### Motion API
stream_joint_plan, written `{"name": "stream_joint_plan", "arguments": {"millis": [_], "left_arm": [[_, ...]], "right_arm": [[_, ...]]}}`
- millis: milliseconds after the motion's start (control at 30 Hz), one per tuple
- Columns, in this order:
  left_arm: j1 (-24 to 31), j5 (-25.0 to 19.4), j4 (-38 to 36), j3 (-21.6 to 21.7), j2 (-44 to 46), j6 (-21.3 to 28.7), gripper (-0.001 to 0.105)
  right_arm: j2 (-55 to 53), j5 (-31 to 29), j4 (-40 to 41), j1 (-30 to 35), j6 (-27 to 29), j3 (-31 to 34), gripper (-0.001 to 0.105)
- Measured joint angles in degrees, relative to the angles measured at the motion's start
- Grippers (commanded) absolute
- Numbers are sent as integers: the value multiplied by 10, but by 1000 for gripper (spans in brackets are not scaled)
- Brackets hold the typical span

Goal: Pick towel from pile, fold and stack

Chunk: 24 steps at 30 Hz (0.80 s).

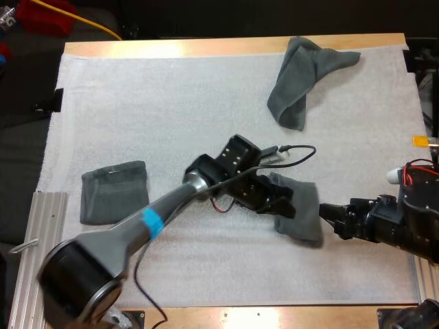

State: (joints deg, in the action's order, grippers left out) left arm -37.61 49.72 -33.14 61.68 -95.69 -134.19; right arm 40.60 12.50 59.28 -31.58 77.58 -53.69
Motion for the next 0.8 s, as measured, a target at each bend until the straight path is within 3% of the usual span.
{"name": "stream_joint_plan", "arguments": {"millis": [200,333,600,800], "left_arm": [[49,0,-100,2,84,106,0],[103,-16,-186,27,122,183,0],[188,-185,-392,115,135,371,0],[233,-270,-436,146,135,412,0]], "right_arm": [[0,-3,0,0,2,0,68],[0,-3,0,0,2,0,68],[0,-3,0,0,2,0,68],[0,-3,0,0,2,0,68]]}}
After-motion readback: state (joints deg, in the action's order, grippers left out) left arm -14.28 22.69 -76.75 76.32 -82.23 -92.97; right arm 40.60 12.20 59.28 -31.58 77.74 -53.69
